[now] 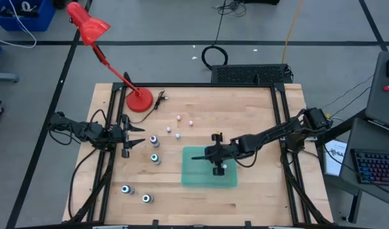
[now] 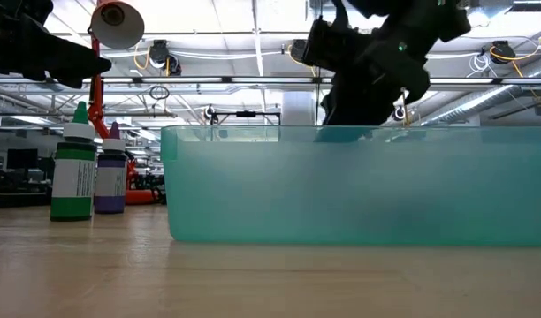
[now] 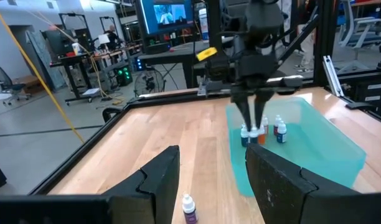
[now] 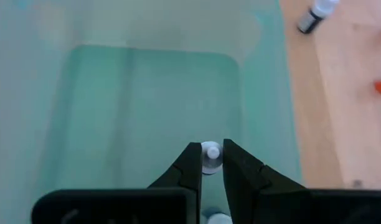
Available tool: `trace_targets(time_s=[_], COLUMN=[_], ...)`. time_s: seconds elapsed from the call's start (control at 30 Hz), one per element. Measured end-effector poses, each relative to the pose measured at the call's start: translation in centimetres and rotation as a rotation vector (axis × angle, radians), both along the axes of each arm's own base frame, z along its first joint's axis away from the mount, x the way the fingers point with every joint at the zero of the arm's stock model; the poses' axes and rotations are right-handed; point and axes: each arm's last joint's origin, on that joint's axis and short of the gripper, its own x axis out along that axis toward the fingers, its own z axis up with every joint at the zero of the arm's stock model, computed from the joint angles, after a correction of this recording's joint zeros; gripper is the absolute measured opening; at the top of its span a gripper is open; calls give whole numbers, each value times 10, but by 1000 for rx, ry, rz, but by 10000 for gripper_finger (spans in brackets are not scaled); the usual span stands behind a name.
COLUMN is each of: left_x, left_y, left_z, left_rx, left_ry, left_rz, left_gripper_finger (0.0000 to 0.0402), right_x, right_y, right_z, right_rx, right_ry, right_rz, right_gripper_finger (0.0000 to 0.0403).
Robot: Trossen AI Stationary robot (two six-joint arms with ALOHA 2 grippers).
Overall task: Pick & Place food coloring
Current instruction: Put the small blue food coloring bottle into the green bin, then put the small orange food coloring bottle into the green bin
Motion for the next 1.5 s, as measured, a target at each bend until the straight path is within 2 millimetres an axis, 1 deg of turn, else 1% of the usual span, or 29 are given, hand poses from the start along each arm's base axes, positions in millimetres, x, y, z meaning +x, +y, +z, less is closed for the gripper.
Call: trace_targets(time_s=[0.27, 0.63, 0.73, 1.07, 1.13, 1.3, 1.4, 1.5], left_x=[0, 0, 0, 0, 0, 0, 0, 0], left_y=[0, 0, 0, 0, 0, 0, 0, 0], left_z=[0, 0, 0, 0, 0, 0, 0, 0], left_rx=[0, 0, 0, 0, 0, 0, 0, 0], left_ry=[-1, 0, 0, -1, 0, 0, -1, -1], left_rz=[0, 0, 0, 0, 0, 0, 0, 0], left_gripper_finger=[186, 186, 186, 186, 186, 186, 186, 186], right_x=[-5, -9, -10, -11, -11, -11, -11, -10], right_y=[-6, -9, -8, -8, -8, -8, -8, -8], right_z=[-9, -18, -20, -22, -22, -22, -22, -20], right_rx=[32, 46, 72, 77, 89, 103, 104, 107], right_ry=[28, 19, 10, 16, 15, 17, 15, 1], right_rz=[-20, -39, -24, -32, -46, -64, -64, -63], right_gripper_finger=[30, 30, 30, 31, 49, 111, 133, 146])
